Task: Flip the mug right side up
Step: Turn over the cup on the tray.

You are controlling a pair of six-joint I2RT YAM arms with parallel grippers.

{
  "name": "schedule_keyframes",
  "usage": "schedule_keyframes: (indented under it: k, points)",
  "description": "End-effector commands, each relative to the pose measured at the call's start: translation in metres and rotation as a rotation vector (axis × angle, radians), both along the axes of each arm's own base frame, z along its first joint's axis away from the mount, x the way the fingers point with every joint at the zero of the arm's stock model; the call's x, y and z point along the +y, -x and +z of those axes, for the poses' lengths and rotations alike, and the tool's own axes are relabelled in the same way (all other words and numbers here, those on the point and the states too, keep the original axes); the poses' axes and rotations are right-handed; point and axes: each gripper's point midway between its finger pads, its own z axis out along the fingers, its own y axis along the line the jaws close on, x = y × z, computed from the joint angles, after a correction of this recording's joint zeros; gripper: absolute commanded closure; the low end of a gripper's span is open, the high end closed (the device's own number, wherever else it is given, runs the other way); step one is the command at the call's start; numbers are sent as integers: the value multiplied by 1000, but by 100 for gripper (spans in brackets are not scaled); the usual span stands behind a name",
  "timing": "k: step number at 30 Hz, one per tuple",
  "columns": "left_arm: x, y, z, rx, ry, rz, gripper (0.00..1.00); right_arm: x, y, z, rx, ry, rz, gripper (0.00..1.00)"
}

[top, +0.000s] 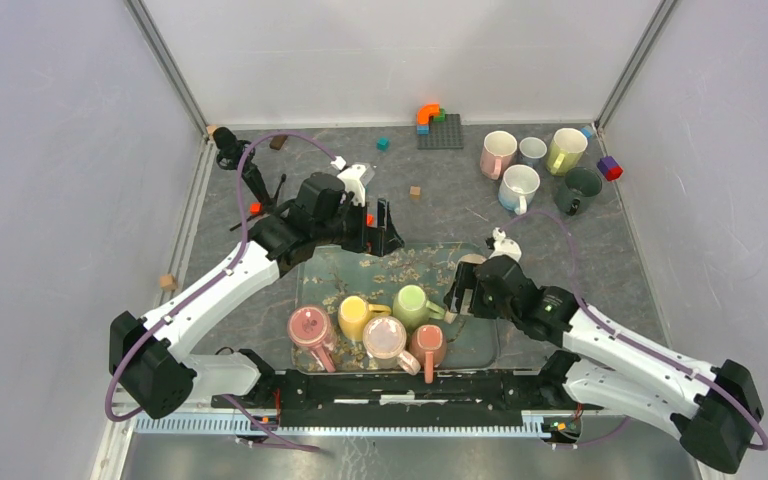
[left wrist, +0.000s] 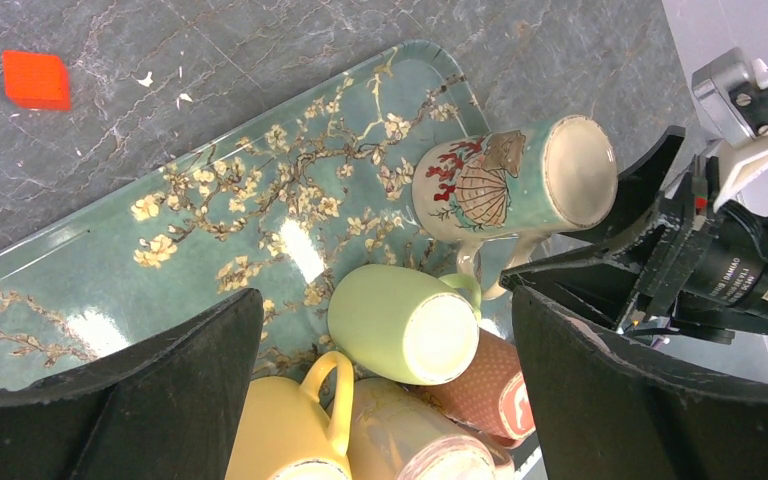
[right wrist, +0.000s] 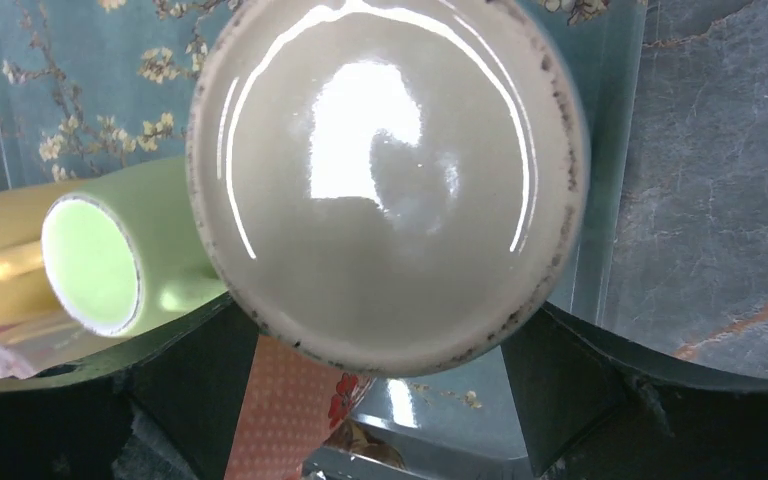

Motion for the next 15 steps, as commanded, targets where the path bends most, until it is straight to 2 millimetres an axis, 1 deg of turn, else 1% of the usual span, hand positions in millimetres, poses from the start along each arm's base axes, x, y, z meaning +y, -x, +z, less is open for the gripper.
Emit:
schedule_keyframes:
  k: [1,3,7,11,13,15]
  points:
    - [-2,-3,11,-56,21,-29,0,5,-21,7,-60,-35,-99,9]
    - [0,-3,11,-60,15,-23,0,0,-24,5,-68,-7,-117,12]
    - [2,-3,11,-65,10,-17,0,-9,-28,5,-98,48,-119,28]
    - [3,-3,9,-59,6,-15,0,-17,-28,5,-124,121,-77,46]
    - [2,-3,8,-57,7,-17,0,-21,-28,4,-128,160,-54,53]
    - [2,-4,8,-55,8,-16,0,-27,-26,2,-125,200,-41,55]
